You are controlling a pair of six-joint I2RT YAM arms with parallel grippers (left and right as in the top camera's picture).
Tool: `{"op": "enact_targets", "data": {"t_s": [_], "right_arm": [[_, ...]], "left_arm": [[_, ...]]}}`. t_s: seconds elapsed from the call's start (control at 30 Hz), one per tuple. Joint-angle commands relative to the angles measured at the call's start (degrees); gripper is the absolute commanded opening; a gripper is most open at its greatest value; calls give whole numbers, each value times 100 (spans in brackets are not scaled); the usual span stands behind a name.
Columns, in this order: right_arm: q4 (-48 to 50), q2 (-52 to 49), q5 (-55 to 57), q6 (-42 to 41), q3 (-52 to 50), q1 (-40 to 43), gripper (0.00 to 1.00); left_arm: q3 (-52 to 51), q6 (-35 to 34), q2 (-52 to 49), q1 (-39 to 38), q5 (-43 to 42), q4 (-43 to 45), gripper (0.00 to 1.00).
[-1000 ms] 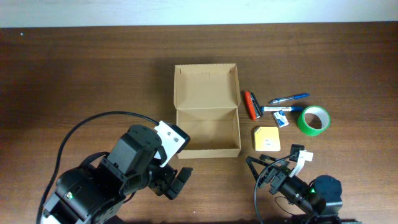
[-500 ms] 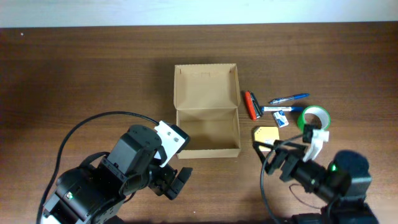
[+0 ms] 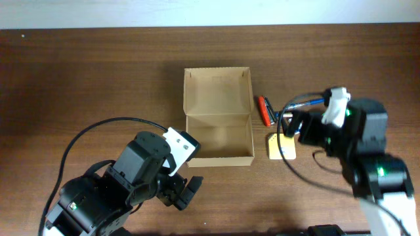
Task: Pack container
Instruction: 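Move the right gripper over the green tape roll and lower onto it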
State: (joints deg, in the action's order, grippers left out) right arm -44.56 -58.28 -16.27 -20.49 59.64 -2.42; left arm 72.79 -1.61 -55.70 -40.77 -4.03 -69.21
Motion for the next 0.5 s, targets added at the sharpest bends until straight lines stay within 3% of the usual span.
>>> {"op": "enact_targets", "data": {"t_s": [0.0,0.23,0.47], "right_arm": [[92,-595,741,472,354,90,99],[706,-1390,1440,811,444,592,99],[647,-1867,1655,1156,444,1462,99]], "left_arm": [[120,-74,17,-11,26,15,100],[120,-74,17,-11,26,15,99],[120,-74,17,-11,26,15,100]]}}
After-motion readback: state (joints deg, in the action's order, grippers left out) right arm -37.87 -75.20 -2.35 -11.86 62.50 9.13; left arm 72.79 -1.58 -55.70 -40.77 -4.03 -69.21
